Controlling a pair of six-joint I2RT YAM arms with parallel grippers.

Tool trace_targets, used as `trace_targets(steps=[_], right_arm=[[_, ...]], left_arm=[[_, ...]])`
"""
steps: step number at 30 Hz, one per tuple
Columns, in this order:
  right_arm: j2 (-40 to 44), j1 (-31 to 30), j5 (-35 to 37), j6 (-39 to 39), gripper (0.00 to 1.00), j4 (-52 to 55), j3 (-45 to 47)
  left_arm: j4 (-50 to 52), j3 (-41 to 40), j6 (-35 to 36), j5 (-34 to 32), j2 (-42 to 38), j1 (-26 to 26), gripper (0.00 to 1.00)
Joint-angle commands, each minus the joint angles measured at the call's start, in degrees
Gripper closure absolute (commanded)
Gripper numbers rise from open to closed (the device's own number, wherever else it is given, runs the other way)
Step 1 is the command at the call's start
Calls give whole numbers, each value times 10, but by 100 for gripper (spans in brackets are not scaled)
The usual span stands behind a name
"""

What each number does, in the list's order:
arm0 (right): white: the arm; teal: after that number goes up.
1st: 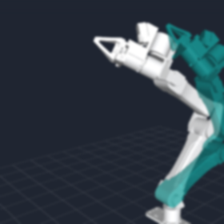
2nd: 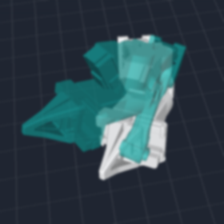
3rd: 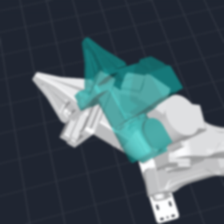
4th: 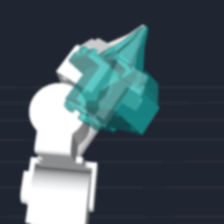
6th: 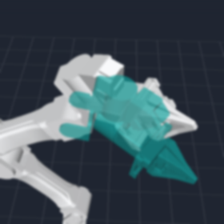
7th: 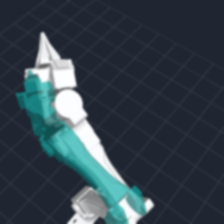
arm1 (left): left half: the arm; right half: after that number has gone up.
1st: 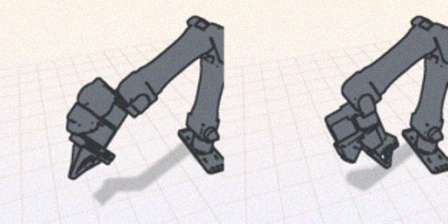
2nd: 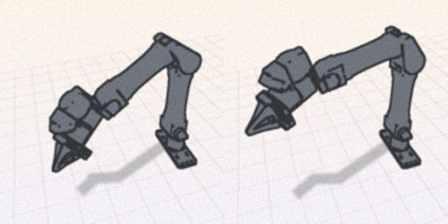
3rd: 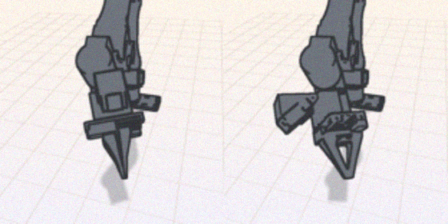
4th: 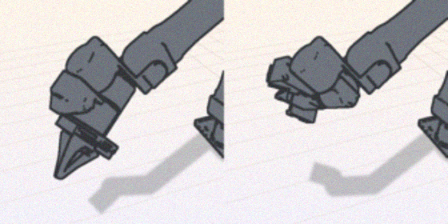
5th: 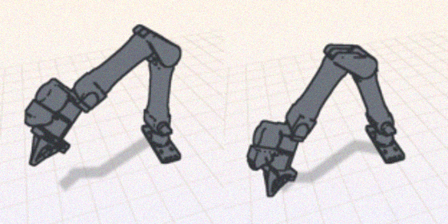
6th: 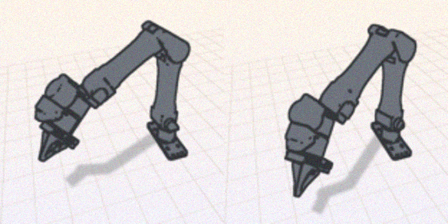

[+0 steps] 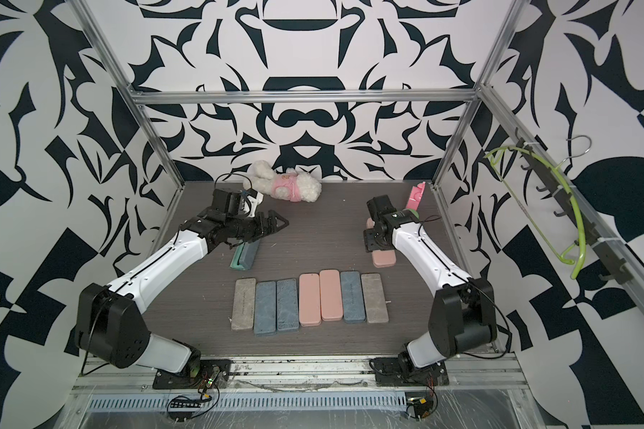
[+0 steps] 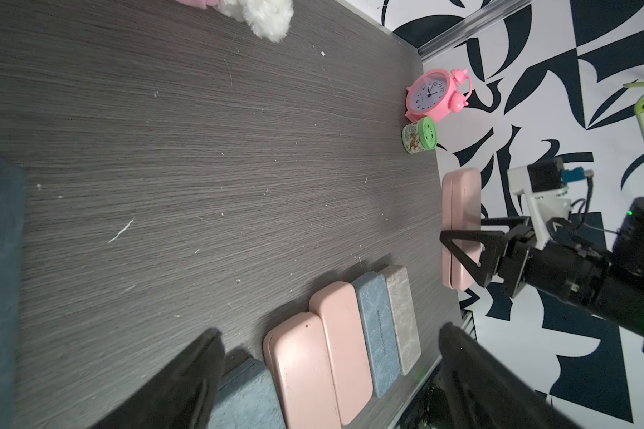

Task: Close the glasses case
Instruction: Pick up the glasses case at the center of the board, then place the glasses case at the center of the board.

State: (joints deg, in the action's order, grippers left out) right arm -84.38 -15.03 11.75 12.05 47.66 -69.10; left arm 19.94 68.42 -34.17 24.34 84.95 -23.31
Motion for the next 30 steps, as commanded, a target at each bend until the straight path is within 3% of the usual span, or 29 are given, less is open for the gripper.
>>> trace_targets(steps=[1,12,15,30], right_arm=[[42,-3,25,72,42,63,21],[156,-4,20,190,43,161,115],[180,-33,34,212,43,166,126],[16,-121,61,241,34,211,115]], left_arm=[[-9,-8,-3,14,8,-5,4],[-12,-13,-6,16,0,-17,4],[-14,-13,-8,18,1,-17,4],[-9,-16,-1,6,1,-18,4]])
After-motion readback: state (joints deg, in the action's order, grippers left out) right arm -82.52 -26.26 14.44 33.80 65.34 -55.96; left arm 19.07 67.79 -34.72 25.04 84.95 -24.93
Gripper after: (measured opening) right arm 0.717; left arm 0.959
